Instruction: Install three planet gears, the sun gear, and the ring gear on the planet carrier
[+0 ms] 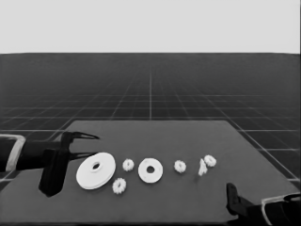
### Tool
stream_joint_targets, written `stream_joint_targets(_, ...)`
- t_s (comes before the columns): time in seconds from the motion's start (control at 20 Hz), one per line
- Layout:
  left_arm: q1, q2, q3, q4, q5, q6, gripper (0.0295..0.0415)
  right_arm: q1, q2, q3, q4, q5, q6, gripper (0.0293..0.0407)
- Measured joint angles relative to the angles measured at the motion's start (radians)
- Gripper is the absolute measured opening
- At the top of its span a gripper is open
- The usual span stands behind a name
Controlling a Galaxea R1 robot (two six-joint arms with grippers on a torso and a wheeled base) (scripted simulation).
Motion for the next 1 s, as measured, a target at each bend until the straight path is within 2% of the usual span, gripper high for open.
stream_joint_targets(0.05, 0.071, -0.003, 0.071, -0.073, 0.049, -0.003, 0.0295, -0.054, 0.014, 0.053, 0.076, 0.023, -0.003, 0.0293)
stream_joint_targets(0.1, 0.045, -0.002, 0.043, -0.044, 0.030, -0.002, 0.0297, -0.034, 0.008, 0.029, 0.045, 0.014, -0.002, 0.0308)
stream_joint_targets(0.15, 0.029, -0.001, 0.025, -0.026, 0.018, -0.001, 0.0314, -0.022, 0.005, 0.016, 0.026, 0.008, -0.001, 0.0337)
stream_joint_targets(0.2, 0.020, -0.001, 0.015, -0.015, 0.011, -0.001, 0.0347, -0.015, 0.003, 0.008, 0.016, 0.004, -0.001, 0.0368)
stream_joint_targets(0.25, 0.220, 0.222, 0.102, 0.473, 0.457, -0.487, 0.0374, -0.011, 0.001, 0.003, 0.009, 0.002, 0.000, 0.0380)
stream_joint_targets(0.3, 0.340, 0.544, 0.042, 0.562, 0.953, -0.987, 0.0392, -0.009, 0.001, 0.001, 0.006, 0.001, 0.000, 0.0383)
stream_joint_targets(0.35, 0.365, 0.711, -0.125, 0.339, 0.983, -1.455, 0.0403, -0.007, 0.000, -0.001, 0.003, 0.001, 0.000, 0.0384)
stream_joint_targets(0.4, 0.369, 0.750, -0.277, 0.167, 0.978, -1.687, 0.0399, -0.007, 0.000, -0.002, 0.002, 0.000, 0.000, 0.0384)
stream_joint_targets(0.45, 0.372, 0.764, -0.391, 0.060, 0.945, -1.790, 0.0392, -0.006, 0.000, -0.002, 0.001, 0.000, 0.000, 0.0385)
stream_joint_targets(0.55, 0.378, 0.782, -0.518, -0.042, 0.907, -1.859, 0.0386, -0.006, 0.000, -0.003, 0.001, 0.000, 0.000, 0.0385)
stream_joint_targets(0.7, 0.381, 0.794, -0.582, -0.087, 0.891, -1.876, 0.0385, -0.006, 0.000, -0.003, 0.001, 0.000, 0.000, 0.0385)
stream_joint_targets(0.75, 0.478, 0.803, -0.627, 0.012, 0.880, -1.849, 0.0385, -0.006, 0.000, -0.003, 0.000, 0.000, 0.000, 0.0385)
stream_joint_targets(0.8, 0.543, 0.811, -0.666, 0.067, 0.866, -1.826, 0.0385, -0.006, 0.000, -0.003, 0.000, 0.000, 0.000, 0.0385)
stream_joint_targets(0.9, 0.595, 0.823, -0.713, 0.112, 0.846, -1.801, 0.0385, -0.006, 0.000, -0.003, 0.000, 0.000, 0.000, 0.0385)
stream_joint_targets(1.0, 0.611, 0.828, -0.731, 0.127, 0.837, -1.791, 0.0385, -0.006, 0.000, -0.003, 0.000, 0.000, 0.000, 0.0385)
